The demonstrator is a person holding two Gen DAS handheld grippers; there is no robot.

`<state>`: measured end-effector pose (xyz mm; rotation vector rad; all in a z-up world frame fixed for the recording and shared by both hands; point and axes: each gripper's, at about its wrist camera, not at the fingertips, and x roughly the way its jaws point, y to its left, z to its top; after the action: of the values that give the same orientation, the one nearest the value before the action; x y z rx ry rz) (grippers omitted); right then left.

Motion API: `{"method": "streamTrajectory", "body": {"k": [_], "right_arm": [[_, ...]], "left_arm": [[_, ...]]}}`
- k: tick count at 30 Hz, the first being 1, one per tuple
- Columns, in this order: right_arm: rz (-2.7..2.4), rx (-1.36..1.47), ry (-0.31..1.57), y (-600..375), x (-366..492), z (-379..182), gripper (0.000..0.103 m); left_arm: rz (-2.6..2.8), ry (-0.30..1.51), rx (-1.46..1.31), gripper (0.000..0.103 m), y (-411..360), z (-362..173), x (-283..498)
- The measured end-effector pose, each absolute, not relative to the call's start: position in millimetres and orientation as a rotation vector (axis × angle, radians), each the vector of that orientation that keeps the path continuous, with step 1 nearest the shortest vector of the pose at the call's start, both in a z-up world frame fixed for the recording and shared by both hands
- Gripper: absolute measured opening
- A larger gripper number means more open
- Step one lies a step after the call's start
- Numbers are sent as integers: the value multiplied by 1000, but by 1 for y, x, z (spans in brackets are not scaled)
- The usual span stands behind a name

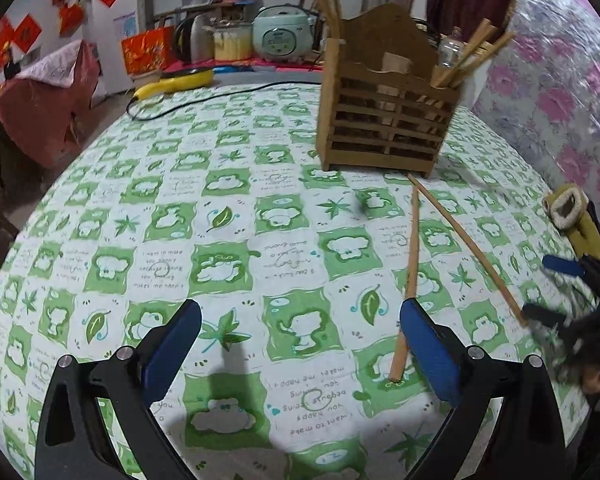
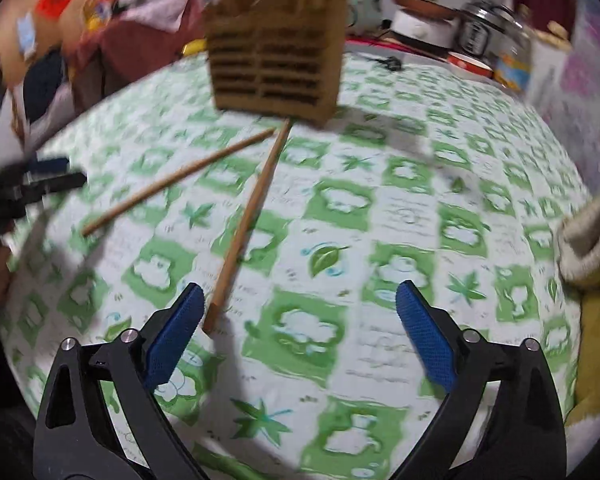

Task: Organize utensils
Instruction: 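Close the left tool on one chopstick while the right tool grasps the other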

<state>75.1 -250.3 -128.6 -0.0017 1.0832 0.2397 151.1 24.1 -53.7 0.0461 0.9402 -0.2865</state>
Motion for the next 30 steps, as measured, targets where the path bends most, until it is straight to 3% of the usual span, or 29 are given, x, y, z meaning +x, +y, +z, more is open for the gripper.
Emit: {"method": "streamTrajectory", "body": {"k": [9, 12, 15, 16, 20, 25, 27, 30], "right_arm": [[283, -90, 956, -230, 61, -108, 86], [304, -106, 950, -226, 59, -107, 85], [324, -101, 962, -224, 58, -108, 77], [332, -99, 968, -224, 58, -109, 73], [370, -89, 1001, -221, 58, -113, 58], [410, -70, 1073, -218, 59, -123, 42], [414, -67, 1115, -216, 62, -130, 34], [417, -59, 1130, -217, 63, -133, 32]], "left_arm": [[-399, 883, 299, 95, -17, -53, 116], [-419, 911, 346, 76, -25, -59, 110], [-446, 950, 358, 58, -29, -66, 114], [-458, 972, 359, 52, -30, -69, 116], [-506, 1009, 318, 42, -29, -72, 122], [-539, 1006, 313, 11, -33, -71, 119], [-532, 1001, 322, 7, -35, -71, 119], [-524, 994, 331, 6, -36, -71, 118]]}}
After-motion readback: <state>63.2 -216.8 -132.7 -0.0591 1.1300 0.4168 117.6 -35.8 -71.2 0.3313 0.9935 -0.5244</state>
